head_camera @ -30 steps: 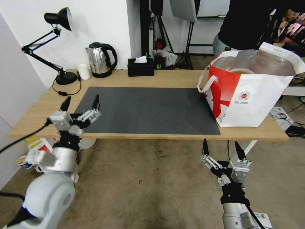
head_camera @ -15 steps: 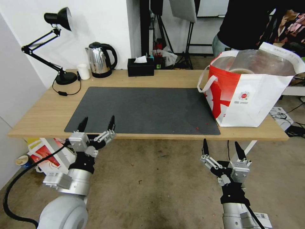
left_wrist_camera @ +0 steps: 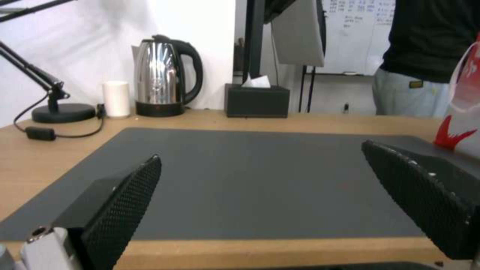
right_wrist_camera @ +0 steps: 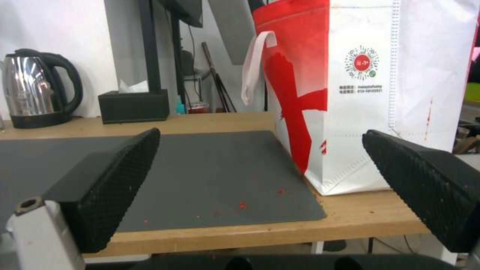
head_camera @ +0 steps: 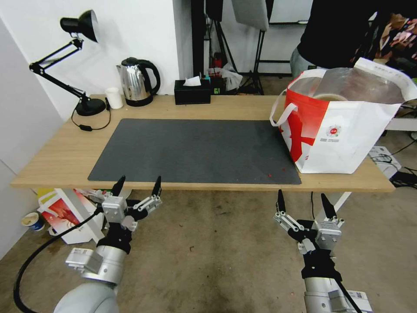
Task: Pick up the trash from the table and place it into the takeout bag.
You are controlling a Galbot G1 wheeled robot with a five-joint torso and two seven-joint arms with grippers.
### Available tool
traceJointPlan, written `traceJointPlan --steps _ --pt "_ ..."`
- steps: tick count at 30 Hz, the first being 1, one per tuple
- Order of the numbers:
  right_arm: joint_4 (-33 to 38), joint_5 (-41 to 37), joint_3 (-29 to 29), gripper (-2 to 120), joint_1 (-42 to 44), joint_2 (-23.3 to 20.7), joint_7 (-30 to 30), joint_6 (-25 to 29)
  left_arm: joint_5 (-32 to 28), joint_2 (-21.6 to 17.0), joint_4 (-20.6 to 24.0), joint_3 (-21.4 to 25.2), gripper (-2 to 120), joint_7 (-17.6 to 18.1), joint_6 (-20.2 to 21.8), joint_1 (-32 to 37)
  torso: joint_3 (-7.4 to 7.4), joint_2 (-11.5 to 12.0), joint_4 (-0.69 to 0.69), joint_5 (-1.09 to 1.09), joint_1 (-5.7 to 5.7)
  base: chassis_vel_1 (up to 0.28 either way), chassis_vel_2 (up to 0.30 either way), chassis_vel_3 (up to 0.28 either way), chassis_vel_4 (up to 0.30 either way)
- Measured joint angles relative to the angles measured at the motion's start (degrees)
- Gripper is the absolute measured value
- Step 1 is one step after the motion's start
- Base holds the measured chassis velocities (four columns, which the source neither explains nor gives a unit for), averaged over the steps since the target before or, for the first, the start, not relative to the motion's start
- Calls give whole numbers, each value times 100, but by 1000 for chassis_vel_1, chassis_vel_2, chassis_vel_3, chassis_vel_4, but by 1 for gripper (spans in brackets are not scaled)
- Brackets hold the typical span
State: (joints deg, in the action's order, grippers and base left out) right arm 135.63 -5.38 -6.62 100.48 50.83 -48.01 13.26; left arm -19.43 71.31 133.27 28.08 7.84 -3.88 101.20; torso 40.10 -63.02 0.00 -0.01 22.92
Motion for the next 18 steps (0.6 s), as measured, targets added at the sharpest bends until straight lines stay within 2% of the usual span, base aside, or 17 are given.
traceJointPlan --steps 8,18 --pt "0 0 0 100 0 0 0 0 105 85 -263 -22 100 -111 -132 86 0 0 0 0 0 0 0 0 0" --pt "0 0 0 100 0 0 0 0 106 69 -277 41 100 -98 -222 143 0 0 0 1 0 0 0 0 0"
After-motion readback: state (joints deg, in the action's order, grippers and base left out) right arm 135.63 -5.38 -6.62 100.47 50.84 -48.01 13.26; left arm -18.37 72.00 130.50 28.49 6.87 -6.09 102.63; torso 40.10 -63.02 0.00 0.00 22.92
